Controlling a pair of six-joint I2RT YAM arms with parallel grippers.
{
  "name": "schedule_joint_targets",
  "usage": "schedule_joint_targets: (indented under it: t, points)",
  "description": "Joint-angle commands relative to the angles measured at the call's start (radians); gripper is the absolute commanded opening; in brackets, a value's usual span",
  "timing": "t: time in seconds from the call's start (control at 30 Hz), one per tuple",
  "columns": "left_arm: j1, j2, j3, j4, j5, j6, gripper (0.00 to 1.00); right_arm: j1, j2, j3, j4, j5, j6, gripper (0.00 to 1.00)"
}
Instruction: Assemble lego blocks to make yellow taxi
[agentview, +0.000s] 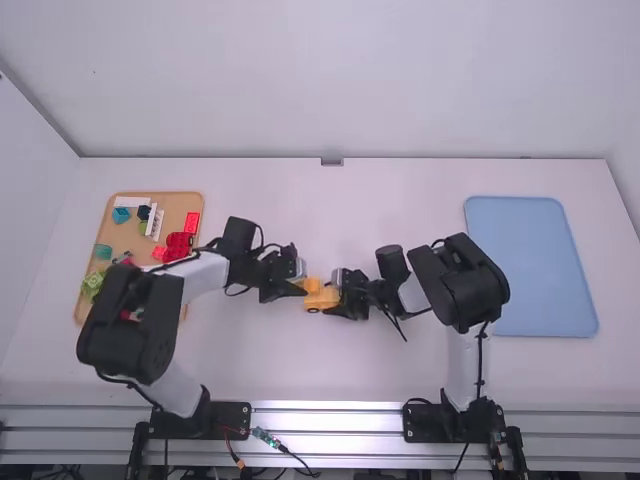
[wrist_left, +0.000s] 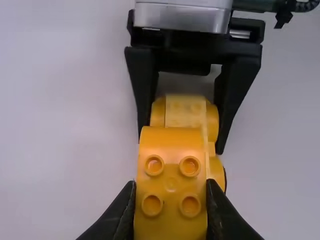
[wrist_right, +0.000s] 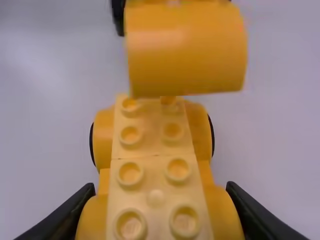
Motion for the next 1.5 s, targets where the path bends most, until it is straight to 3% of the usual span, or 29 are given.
schedule_joint_targets:
  t: [0.0,0.33,1.1,1.47]
  points:
    - [-0.022,-0.024,0.010,0.011,-0.030,-0.092,0.02,-0.004,0.018,0.009,-0.019,0.000,0.002,0.45]
    - [-0.092,-0.011,0.010,0.056,-0.089,-0.154,0.02,-0.004,0.018,0.010,-0.013,-0.001,0.001,0.44]
    - [-0.094,0.007,-0.066,0.121,-0.020,-0.152,0.02,-0.003,0.018,0.010,-0.011,-0.001,0.003,0.43]
    - [-0.133,0.007,-0.066,0.146,-0.079,-0.151,0.02,-0.004,0.018,0.011,-0.013,-0.009,0.002,0.42]
